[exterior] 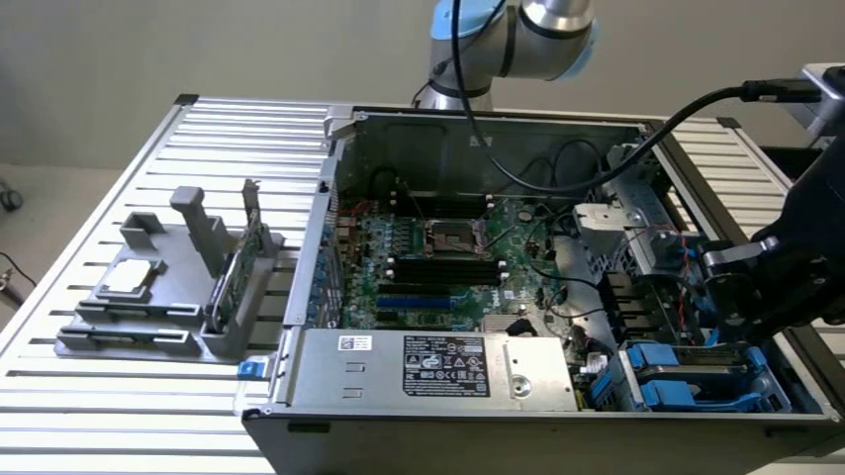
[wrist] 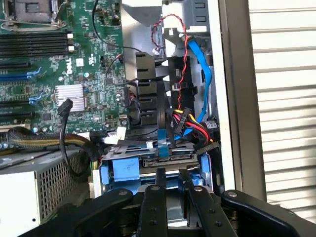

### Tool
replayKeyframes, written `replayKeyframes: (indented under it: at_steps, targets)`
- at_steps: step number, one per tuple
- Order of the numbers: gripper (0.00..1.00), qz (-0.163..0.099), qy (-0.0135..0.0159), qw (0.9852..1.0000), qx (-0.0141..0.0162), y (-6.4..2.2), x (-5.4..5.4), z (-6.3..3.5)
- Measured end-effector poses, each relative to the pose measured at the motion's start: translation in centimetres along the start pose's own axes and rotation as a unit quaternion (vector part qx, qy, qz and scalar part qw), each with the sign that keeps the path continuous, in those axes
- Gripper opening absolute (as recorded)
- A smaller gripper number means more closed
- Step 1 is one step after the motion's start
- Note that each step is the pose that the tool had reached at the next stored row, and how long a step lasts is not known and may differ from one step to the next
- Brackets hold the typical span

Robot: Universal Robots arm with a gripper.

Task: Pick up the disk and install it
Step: 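Insert the first disk wire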

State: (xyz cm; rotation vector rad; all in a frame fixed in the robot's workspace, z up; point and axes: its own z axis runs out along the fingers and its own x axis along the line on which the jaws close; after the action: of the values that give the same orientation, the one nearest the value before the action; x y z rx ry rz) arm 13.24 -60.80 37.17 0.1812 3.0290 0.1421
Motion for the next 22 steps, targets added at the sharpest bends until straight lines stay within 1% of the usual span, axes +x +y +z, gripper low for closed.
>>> replayKeyframes:
  at_steps: [2,4,9,12,14,15,17,20,22]
  targets:
    - [0.25,0.018,-0.0018,0.9998,0.0017,0.0,0.0,0.03]
    - [0.25,0.036,-0.0036,0.9993,0.0035,-0.01,0.0,0.08]
    - [0.25,0.077,-0.0076,0.9969,0.0077,-0.02,0.0,0.19]
    - [0.25,0.089,-0.008,0.996,0.009,-0.03,0.0,0.19]
    - [0.25,0.091,-0.007,0.9958,0.0095,0.0,-0.2,0.22]
    - [0.25,0.091,-0.0056,0.9958,0.0098,0.03,-0.5,0.25]
    - [0.25,0.092,-0.0001,0.9957,0.0109,0.1,-1.2,0.35]
    - [0.25,0.092,0.0115,0.9956,0.0133,0.18,-2.3,0.46]
    - [0.25,0.093,0.02,0.9953,0.015,0.22,-2.9,0.53]
